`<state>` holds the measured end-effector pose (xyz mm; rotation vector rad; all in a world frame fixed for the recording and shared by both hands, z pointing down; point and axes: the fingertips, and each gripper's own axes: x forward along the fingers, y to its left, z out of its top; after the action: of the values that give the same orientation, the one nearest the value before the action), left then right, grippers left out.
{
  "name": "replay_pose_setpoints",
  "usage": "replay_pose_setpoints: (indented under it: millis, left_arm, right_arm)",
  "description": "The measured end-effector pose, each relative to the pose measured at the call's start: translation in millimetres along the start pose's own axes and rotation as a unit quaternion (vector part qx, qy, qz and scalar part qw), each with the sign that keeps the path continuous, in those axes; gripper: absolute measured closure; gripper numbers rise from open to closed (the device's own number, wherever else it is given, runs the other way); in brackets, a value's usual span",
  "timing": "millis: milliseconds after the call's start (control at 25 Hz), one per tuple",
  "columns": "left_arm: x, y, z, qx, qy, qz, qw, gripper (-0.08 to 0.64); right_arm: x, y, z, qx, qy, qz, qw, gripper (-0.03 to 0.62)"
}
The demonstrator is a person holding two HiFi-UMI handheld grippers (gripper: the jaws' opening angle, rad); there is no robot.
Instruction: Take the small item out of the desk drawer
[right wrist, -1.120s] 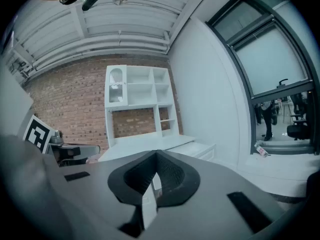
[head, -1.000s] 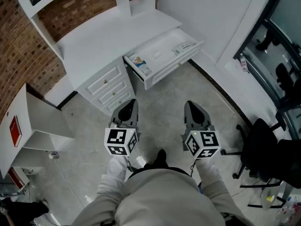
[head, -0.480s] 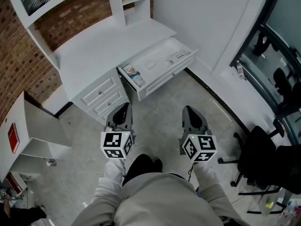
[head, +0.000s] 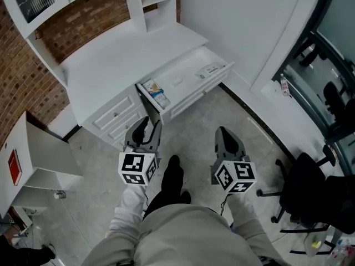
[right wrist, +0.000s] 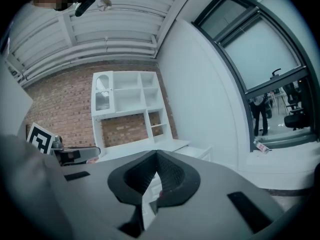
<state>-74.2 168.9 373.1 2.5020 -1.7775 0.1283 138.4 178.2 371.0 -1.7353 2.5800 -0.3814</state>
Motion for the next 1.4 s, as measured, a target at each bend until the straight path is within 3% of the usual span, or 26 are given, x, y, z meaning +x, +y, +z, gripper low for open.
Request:
replay_pose_setpoints:
  millis: [480, 1040, 1400]
  left_arm:
    - [103.3, 35.1, -7.8, 0.025, 0.015, -0.028, 0.9992, 0.341]
    - [221.7, 99.3, -11.8, -0.001, 0.04, -0.051, 0.9979, 0.314]
    - [269.9, 122.3, -18.0, -0.006, 0.049, -0.076, 0.9959, 0.31]
  right_arm:
    - [92.7, -29.8, 8.2, -0.01, 0.004, -0.021, 1.0, 0.565]
    - [210.1, -53.8, 24.3, 0.004, 0.014, -0.047, 0.999, 0.565]
    - [258.1, -57.0, 36.1, 0.002, 0.005, -0.065, 0.998, 0.565]
